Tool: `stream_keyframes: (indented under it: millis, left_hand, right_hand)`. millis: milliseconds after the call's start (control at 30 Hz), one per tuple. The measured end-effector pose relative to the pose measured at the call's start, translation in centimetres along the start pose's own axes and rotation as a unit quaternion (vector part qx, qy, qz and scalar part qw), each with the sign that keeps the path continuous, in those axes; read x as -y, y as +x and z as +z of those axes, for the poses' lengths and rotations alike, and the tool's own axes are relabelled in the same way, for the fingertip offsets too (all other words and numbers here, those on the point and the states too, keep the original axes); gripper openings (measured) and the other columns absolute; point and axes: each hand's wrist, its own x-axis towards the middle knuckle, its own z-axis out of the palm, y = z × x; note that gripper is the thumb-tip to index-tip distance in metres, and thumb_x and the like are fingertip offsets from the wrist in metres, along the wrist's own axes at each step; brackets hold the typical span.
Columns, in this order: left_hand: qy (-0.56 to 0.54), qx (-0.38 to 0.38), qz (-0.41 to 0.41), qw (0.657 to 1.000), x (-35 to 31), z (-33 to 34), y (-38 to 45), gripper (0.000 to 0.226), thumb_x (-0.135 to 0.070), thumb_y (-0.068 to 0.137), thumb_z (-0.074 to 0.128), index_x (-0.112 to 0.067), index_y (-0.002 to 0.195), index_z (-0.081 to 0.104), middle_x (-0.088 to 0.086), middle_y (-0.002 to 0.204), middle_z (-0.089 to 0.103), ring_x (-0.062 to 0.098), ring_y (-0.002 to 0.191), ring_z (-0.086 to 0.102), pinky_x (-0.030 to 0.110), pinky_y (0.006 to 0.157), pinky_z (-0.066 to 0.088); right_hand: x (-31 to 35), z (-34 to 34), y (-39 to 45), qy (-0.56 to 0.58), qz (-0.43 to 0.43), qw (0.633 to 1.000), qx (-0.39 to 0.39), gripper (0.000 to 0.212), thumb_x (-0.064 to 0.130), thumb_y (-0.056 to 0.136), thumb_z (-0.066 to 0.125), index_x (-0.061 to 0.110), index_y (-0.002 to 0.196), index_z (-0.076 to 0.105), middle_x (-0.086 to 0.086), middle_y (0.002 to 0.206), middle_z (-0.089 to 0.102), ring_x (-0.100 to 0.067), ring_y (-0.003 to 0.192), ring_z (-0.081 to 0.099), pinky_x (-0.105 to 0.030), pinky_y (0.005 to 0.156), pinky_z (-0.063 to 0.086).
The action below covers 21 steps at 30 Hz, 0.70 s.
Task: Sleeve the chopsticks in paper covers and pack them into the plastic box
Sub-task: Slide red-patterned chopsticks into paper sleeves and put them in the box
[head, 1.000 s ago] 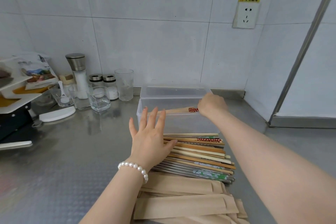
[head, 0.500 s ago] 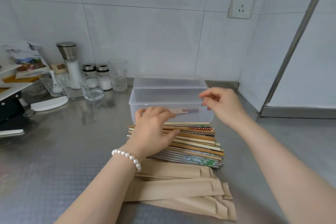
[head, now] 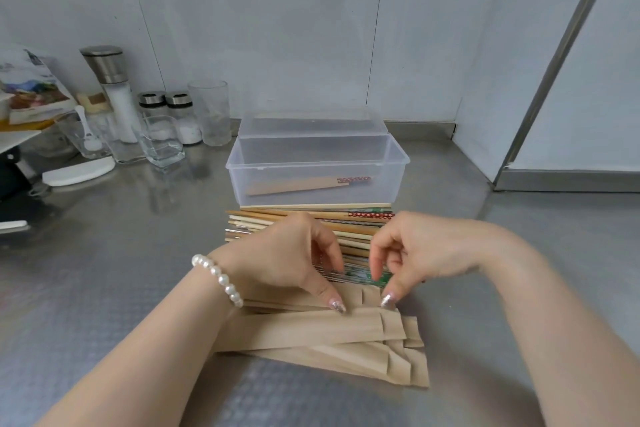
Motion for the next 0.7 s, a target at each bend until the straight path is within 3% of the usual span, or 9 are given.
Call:
stream_keyframes:
  millis: [200, 500, 700]
  left_hand:
    - [0.026, 0.048, -0.025, 0.998, 0.4, 0.6, 0.3, 0.033, -0.028, 0.05, 0.088, -0.023, 0.077, 0.07, -0.003, 0.073, 0.067, 0.007, 0.064, 0.056, 0.026, 0.065, 0.048]
    - [-0.06, -0.012, -0.033, 0.998, 0.9, 0.1, 0.4, 0.015, -0.022, 0.063, 0.082, -0.02, 0.075, 0.073, -0.003, 0.067, 0.068, 0.005, 0.061, 0.057, 0.022, 0.063, 0.047]
    - [-0.03, -0.129, 0.004, 0.991, 0.2, 0.6, 0.4, 0.045, -0.029, 0.049, 0.088, -0.035, 0.089, 0.068, -0.015, 0.084, 0.067, -0.001, 0.08, 0.057, 0.013, 0.073, 0.045]
  right_hand:
    - [0.2, 1.6, 1.8, -0.044, 0.005, 0.999, -0.001, 0.021, 0.017, 0.071, 0.079, 0.02, 0.083, 0.062, 0.007, 0.057, 0.052, -0.006, 0.051, 0.046, -0.024, 0.057, 0.039]
    - [-0.7, 0.4, 1.2, 0.057, -0.012, 0.995, -0.081, 0.014, 0.013, 0.078, 0.073, 0.018, 0.071, 0.062, 0.002, 0.063, 0.058, -0.009, 0.057, 0.05, -0.025, 0.058, 0.042]
    - [-0.6, 0.2, 1.3, 0.226, -0.018, 0.966, -0.124, 0.016, 0.001, 0.084, 0.062, 0.011, 0.072, 0.058, -0.002, 0.056, 0.067, -0.01, 0.043, 0.056, -0.02, 0.043, 0.035]
